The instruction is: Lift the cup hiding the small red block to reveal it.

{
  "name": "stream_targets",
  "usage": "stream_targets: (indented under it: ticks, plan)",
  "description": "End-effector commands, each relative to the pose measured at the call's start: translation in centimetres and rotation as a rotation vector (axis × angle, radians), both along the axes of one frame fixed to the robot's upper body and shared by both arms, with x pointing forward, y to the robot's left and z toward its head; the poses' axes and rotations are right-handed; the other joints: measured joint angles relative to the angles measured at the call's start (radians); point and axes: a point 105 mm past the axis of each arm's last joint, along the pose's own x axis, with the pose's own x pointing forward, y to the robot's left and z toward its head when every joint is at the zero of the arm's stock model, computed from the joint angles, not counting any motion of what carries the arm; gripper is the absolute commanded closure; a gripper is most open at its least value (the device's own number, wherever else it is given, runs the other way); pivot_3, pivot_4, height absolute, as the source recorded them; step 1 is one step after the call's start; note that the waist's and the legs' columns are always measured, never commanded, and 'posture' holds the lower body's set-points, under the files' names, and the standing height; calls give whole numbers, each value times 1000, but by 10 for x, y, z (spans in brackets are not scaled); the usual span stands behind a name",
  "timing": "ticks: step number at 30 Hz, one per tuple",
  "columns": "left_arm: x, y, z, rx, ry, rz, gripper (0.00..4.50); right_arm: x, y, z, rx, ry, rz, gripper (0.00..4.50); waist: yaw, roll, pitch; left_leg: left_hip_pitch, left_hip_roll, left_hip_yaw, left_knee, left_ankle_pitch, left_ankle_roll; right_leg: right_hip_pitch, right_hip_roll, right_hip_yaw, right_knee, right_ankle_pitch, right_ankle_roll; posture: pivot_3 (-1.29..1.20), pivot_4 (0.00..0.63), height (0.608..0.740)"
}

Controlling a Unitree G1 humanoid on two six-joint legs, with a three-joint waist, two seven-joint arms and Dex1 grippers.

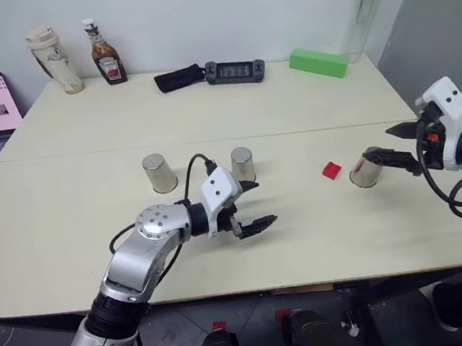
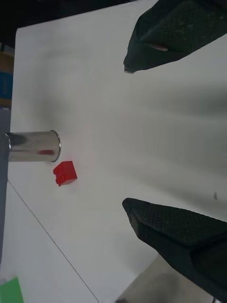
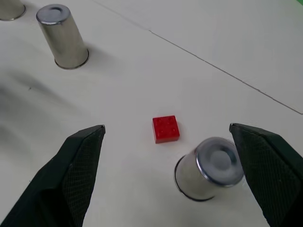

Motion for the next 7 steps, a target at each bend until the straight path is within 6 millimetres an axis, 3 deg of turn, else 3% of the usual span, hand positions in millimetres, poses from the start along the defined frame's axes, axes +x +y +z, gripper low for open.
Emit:
stream_targets:
  ticks: [1,7]
  plan:
    - [-2,0,11,-12,-47,-9,0,-3,-2,14,-19,-47,14,24,0,0,0,0,0,0,0,0,0,0,0,0,0,0,0,0,150,740]
    - [-7,-2,8,-14,-22,-33,0,0,-1,4,-24,-32,11,24,0,0,0,0,0,1,0,0,0,0,0,0,0,0,0,0,150,740]
